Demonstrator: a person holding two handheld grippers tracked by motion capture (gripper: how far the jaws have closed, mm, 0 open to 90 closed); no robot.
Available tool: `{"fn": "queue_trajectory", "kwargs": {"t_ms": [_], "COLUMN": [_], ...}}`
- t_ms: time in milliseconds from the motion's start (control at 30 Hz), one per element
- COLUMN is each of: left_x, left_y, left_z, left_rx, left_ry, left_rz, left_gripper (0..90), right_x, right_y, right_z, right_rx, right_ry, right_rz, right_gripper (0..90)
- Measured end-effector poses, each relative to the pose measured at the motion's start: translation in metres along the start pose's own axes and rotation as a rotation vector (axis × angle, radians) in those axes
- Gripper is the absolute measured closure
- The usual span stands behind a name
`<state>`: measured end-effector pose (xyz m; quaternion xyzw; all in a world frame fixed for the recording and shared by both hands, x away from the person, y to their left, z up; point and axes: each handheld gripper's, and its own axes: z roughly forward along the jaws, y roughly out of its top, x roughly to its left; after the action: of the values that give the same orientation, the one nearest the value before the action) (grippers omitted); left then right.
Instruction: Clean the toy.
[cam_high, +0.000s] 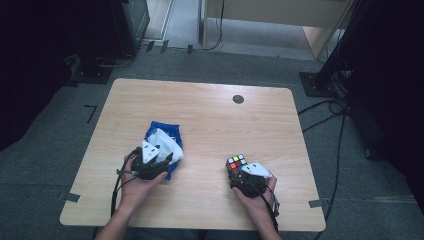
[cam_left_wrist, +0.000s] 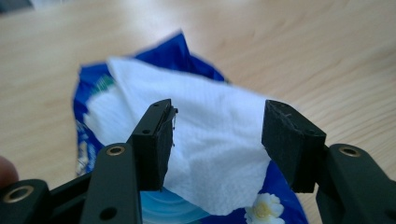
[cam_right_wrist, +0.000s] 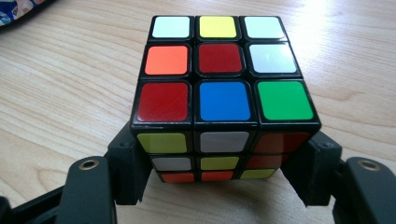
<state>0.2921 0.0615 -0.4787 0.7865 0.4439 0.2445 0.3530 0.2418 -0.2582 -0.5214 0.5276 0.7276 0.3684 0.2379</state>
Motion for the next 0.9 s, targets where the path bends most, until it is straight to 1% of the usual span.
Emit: {"fn": "queue_trajectory", "kwargs": {"t_ms": [33,67,133,167,200,233,267,300,333,367,400,433,467,500,533,567,600,633,667,700,733,767,800,833,867,900], "left_x": [-0.003,-0.003,-0.004,-0.005,-0.005,-0.004,-0.002,0.001,0.003,0.003,0.006,0.006,0.011,0.011,0.013,0.013,0.014,0.015,0.016,0.016,0.016,0.016,0.016,0.016,0.016,0.015], "left_y": [-0.001,-0.001,-0.001,-0.002,-0.002,-0.003,-0.003,-0.004,-0.004,-0.004,-0.005,-0.005,-0.004,-0.004,-0.003,-0.002,-0.001,0.000,0.000,0.000,0.000,0.000,0.001,0.003,0.004,0.007], "left_z": [0.010,0.010,0.016,0.019,0.019,0.020,0.020,0.019,0.018,0.018,0.013,0.013,0.006,0.006,0.001,-0.004,-0.007,-0.009,-0.008,-0.006,-0.004,-0.002,0.000,0.002,0.002,0.003], "left_rx": [0.046,0.046,0.085,0.111,0.111,0.117,0.113,0.114,0.104,0.104,0.073,0.073,0.031,0.031,0.004,-0.014,-0.023,-0.014,-0.003,0.017,0.030,0.044,0.054,0.058,0.059,0.062], "left_ry": [0.019,0.019,0.029,0.058,0.058,0.069,0.054,0.030,0.008,0.008,0.002,0.002,-0.027,-0.027,-0.040,-0.042,-0.054,-0.067,-0.075,-0.073,-0.060,-0.053,-0.045,-0.040,-0.030,-0.017], "left_rz": [0.007,0.007,0.015,0.016,0.016,0.007,-0.005,-0.017,-0.030,-0.030,-0.054,-0.054,-0.085,-0.085,-0.082,-0.079,-0.073,-0.066,-0.066,-0.058,-0.036,-0.027,-0.030,-0.033,-0.029,-0.024], "left_gripper": [44.7,45.1,46.0,52.6,57.1,57.1,63.2,67.2,76.2,78.0,84.7,87.2,87.8,88.4,88.4,88.6,88.6,85.7,85.7,80.7,69.7,69.7,61.2,61.2,57.9,51.8], "right_x": [0.000,0.000,0.000,-0.001,-0.001,0.000,0.000,0.000,0.000,0.000,0.000,0.000,0.000,0.000,0.000,-0.001,-0.001,-0.001,-0.001,-0.001,-0.002,-0.002,-0.001,-0.001,-0.001,-0.001], "right_y": [-0.001,-0.001,-0.001,-0.001,-0.001,-0.001,-0.001,-0.001,-0.001,-0.001,-0.001,-0.001,-0.001,-0.001,-0.001,-0.001,-0.001,-0.002,-0.002,-0.002,-0.003,-0.003,-0.003,-0.003,-0.003,-0.004], "right_z": [-0.001,-0.001,-0.001,-0.001,-0.001,-0.001,-0.001,-0.001,-0.001,-0.001,-0.002,-0.002,-0.002,-0.002,-0.002,-0.002,-0.002,-0.003,-0.003,-0.004,-0.005,-0.005,-0.005,-0.005,-0.005,-0.006], "right_rx": [-0.001,-0.001,-0.003,-0.003,-0.003,-0.003,-0.003,-0.003,-0.003,-0.003,-0.004,-0.004,-0.005,-0.006,-0.006,-0.006,-0.006,-0.008,-0.008,-0.008,-0.014,-0.014,-0.021,-0.021,-0.022,-0.028], "right_ry": [0.002,0.002,0.003,0.005,0.005,0.005,0.005,0.003,0.003,0.003,0.003,0.003,0.004,0.004,0.004,0.004,0.004,0.009,0.009,0.009,0.010,0.010,0.009,0.009,0.009,0.007], "right_rz": [0.011,0.011,0.012,0.013,0.013,0.013,0.013,0.012,0.012,0.012,0.011,0.011,0.011,0.011,0.011,0.016,0.016,0.023,0.023,0.027,0.027,0.027,0.023,0.023,0.022,0.021], "right_gripper": [32.9,32.9,32.8,32.8,32.8,32.8,32.9,32.9,33.0,33.0,33.1,33.1,33.0,33.0,33.0,32.8,32.8,32.4,32.4,32.3,31.6,31.6,31.5,31.5,31.5,32.4]}}
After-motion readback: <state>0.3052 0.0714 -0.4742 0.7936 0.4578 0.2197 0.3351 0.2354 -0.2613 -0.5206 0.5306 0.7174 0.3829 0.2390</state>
